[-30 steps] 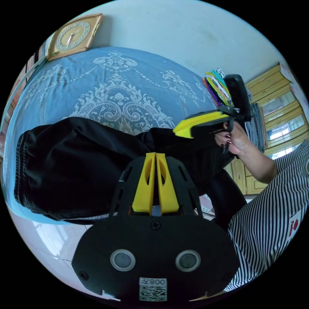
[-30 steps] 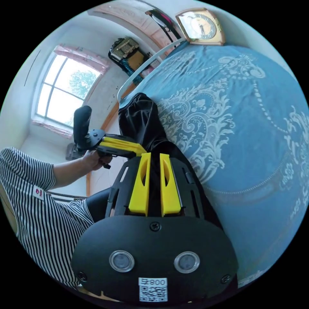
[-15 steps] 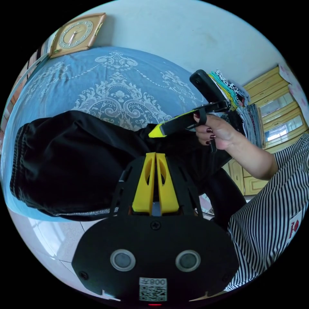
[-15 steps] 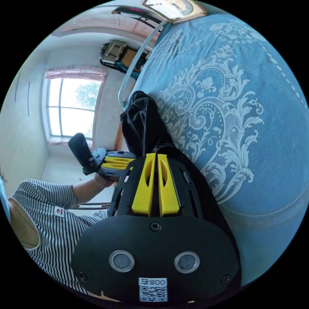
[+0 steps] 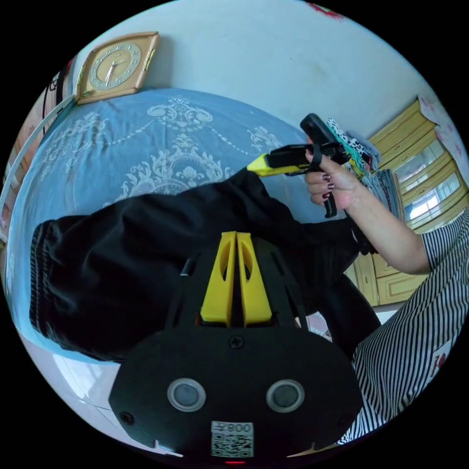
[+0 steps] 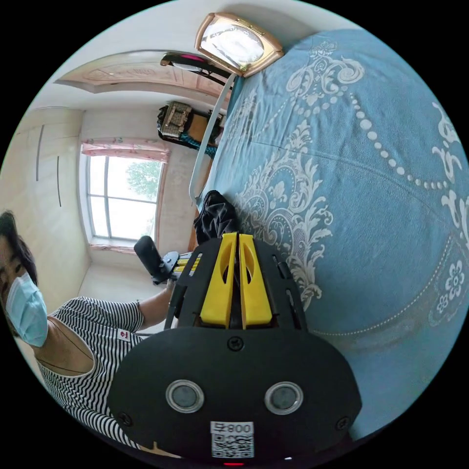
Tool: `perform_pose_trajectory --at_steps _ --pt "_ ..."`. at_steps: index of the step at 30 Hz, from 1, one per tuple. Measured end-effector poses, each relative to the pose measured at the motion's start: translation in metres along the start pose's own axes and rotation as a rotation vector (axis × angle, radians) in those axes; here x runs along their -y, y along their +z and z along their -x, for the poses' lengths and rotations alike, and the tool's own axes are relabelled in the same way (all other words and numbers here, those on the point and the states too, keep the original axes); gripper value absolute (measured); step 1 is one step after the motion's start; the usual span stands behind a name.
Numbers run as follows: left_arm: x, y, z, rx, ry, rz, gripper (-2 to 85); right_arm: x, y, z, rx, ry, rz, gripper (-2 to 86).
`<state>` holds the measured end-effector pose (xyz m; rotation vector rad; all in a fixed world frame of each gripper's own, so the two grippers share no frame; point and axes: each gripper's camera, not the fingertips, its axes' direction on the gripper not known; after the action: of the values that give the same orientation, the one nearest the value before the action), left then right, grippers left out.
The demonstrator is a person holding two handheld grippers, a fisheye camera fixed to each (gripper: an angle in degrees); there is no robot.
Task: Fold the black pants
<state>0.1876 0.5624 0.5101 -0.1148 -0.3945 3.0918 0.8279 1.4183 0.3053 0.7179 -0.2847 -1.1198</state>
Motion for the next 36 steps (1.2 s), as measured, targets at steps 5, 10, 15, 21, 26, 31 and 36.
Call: perform_pose_trajectory --at_steps 5,10,15,21,26,31,36 --pt "0.033 -0.017 0.010 -0.008 0.046 -0.059 2.7 0.010 0.002 -0.027 0.013 0.003 0.010 0.3" --pt "0.078 -0.002 0.026 0.043 0.101 0.044 4.1 0.015 -0.001 -0.045 -0.007 0.006 0.009 0.3" --pt "0.069 -0.001 0.064 0.216 -0.001 0.158 3.6 0.008 -0.002 -0.079 -0.016 0.047 0.004 0.3" --pt "0.029 -0.079 0.107 0.262 -0.200 -0.064 4.0 -0.001 -0.008 -0.101 0.011 0.062 -0.014 0.3" --pt "0.013 -0.087 0.145 0.371 -0.337 0.009 1.1 -0.004 -0.020 -0.098 0.003 0.049 -0.022 0.3" --pt "0.002 -0.091 0.152 0.347 -0.380 -0.036 0.4 -0.011 -0.039 -0.100 0.013 0.069 -0.048 0.2" --pt "0.005 -0.093 0.137 0.391 -0.382 -0.049 0.3 0.003 -0.050 -0.098 0.013 0.096 -0.049 0.2"
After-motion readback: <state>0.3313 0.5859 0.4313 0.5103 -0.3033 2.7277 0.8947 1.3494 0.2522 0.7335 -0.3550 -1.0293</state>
